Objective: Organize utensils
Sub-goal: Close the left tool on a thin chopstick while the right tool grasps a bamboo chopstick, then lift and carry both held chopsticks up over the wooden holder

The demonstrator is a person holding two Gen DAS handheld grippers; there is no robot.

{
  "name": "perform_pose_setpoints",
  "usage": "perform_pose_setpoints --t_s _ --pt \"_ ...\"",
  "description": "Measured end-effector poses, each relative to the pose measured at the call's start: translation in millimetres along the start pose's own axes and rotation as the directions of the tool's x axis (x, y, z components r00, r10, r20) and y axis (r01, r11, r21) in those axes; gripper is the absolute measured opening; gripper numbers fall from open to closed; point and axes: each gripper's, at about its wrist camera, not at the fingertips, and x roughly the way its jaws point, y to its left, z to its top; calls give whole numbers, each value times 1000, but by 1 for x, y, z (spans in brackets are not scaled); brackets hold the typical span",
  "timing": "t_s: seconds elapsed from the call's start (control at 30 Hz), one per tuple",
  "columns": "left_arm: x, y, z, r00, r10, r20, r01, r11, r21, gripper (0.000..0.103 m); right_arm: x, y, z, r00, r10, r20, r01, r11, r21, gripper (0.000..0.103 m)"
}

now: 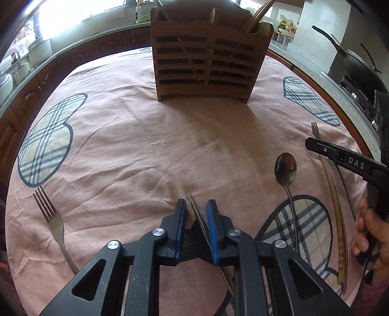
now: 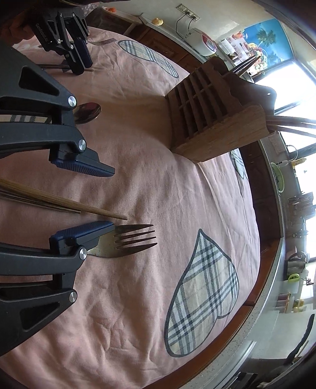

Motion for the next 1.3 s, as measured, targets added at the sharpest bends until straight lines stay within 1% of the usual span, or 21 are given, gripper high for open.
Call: perform_pose_setpoints --t_s 0.03,0.07,0.1,0.23,0.37,0.53,0.8,1.0,1.3 --pt "1 1 0 1000 -5 1 5 1000 -3 7 1 1 1 1000 -11 1 11 1000 -6 29" --pt "1 2 0 1000 -13 2 13 1000 -11 7 2 1 2 1000 -23 0 23 1000 -9 14" --pt "0 4 0 1000 -21 3 21 1000 -20 6 3 0 2 1000 -24 -1 24 1000 -6 7" --pt "-5 17 0 997 -73 8 74 995 -74 3 -4 2 2 1000 2 15 -2 1000 -1 7" --pt "-22 28 0 994 -100 43 104 989 -105 2 -24 9 2 998 33 55 -33 999 -4 6" --pt "-55 36 0 987 -114 109 126 985 -114 2 -52 17 5 992 61 112 -61 998 -4 5" --pt "-109 44 -7 969 -124 215 152 982 -116 2 -97 33 10 975 90 201 -85 996 -35 5" --pt "-141 48 -16 956 -128 263 162 980 -115 2 -120 40 12 965 96 245 -86 995 -53 5" --pt "-172 58 -29 940 -132 315 178 977 -120 2 -145 52 12 949 108 295 -90 993 -77 5"
